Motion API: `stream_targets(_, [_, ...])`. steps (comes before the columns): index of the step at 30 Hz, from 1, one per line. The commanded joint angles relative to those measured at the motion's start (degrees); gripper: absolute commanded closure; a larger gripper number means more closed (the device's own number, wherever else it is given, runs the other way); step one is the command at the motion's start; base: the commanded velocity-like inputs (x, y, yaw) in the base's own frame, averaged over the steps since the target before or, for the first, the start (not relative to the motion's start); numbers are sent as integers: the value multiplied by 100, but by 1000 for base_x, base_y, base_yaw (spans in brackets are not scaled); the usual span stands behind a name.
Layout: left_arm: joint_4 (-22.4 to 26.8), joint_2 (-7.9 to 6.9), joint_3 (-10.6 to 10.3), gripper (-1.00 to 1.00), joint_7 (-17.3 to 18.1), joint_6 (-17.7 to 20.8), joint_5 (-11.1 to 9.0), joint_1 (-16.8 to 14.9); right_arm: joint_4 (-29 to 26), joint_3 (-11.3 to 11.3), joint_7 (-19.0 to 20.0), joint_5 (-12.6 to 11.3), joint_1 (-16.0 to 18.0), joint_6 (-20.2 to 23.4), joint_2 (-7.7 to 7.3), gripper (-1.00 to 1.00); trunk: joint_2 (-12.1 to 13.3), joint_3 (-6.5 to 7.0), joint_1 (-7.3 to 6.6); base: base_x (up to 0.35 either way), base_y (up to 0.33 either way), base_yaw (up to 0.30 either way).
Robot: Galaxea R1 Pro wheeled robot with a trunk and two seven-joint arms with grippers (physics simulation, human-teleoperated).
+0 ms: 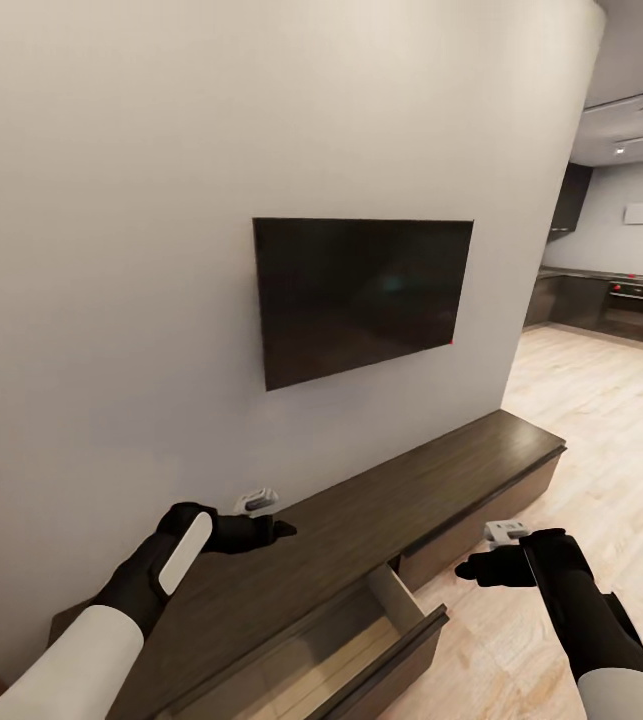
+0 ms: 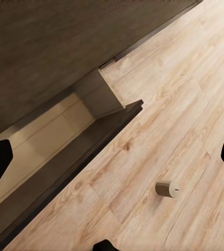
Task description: Place each of the two pumpkins and all three candles from the living room inside a cabinet in the living room (use any cabinet), then make sure every cabinet is closed, and position the cauldron so it is next to a table in the living room.
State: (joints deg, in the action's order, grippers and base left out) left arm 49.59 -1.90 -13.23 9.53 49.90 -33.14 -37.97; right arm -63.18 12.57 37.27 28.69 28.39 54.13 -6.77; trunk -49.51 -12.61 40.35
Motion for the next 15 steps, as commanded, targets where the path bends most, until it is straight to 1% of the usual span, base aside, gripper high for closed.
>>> stream_targets(1, [1,-1,-1,-100,1,-1,0,0,0,0,0,1,0,0,0,-100,0,0,0,0,0,0])
stream_targets(6, [5,-11,-4,-100,5,-8,0,0,6,0,0,0,0,0,0,-100,0,0,0,1,0,0])
stream_targets(8, [3,-11,-6,-100,5,-10,0,0,4,0,0,-2,0,0,0,-100,0,0,0,103,0,0])
stream_targets(10, [1,-12,-5,-100,5,-13,0,0,3,0,0,2,0,-1,0,-100,0,0,0,214,0,0])
stream_targets(15, [-1,-12,-5,-100,5,-15,-2,0,3,0,0,-2,0,0,0,-100,0,2,0,292,0,-17])
